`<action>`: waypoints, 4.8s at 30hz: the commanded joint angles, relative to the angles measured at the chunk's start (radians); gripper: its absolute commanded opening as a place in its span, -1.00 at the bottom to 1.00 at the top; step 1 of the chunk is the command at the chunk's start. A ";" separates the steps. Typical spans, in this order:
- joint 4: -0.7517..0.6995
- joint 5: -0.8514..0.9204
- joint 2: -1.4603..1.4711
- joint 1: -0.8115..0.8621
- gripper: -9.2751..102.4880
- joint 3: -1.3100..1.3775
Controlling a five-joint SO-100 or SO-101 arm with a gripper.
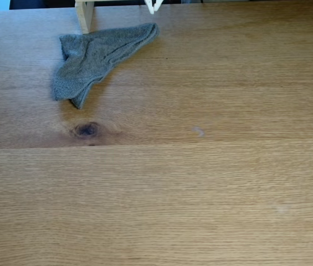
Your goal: Clean the area in front of the robot
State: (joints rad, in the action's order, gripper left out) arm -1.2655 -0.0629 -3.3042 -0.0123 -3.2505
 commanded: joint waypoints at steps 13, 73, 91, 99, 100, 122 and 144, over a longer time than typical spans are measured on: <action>-0.002 0.003 0.000 -0.006 -0.84 -0.112; 0.601 0.163 1.496 0.738 0.13 0.896; 0.854 0.749 2.002 0.948 0.02 0.910; 1.014 0.778 2.164 0.904 -0.17 0.910; 1.029 0.764 2.177 0.894 -0.23 0.910; 1.163 0.261 1.999 0.769 -0.84 0.894; 1.040 0.275 1.468 0.449 -0.84 0.891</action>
State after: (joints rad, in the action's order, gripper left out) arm -0.1657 0.1933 -1.7135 0.5062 -2.4222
